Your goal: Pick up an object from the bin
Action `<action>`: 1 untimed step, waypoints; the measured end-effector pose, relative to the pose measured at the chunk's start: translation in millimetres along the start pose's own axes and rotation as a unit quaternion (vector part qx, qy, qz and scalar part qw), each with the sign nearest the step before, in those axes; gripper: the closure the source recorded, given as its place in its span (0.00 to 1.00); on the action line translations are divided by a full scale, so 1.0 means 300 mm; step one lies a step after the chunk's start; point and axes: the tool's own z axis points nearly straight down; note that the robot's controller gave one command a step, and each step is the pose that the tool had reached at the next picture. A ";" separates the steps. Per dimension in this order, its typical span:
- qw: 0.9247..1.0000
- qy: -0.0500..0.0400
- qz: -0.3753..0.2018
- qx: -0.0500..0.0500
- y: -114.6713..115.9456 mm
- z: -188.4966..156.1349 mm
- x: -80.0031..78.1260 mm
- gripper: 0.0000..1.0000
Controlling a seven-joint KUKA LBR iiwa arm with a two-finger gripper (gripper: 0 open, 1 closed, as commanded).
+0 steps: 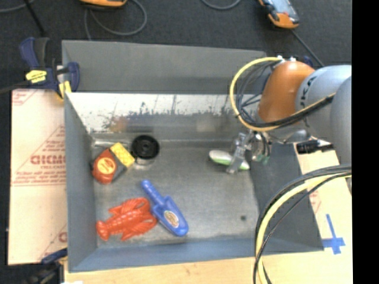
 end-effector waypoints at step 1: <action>1.000 0.000 0.000 0.000 0.002 -0.001 -0.001 1.00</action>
Offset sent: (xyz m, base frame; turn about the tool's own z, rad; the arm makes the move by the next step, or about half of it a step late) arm 0.0002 -0.0001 0.0674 0.0000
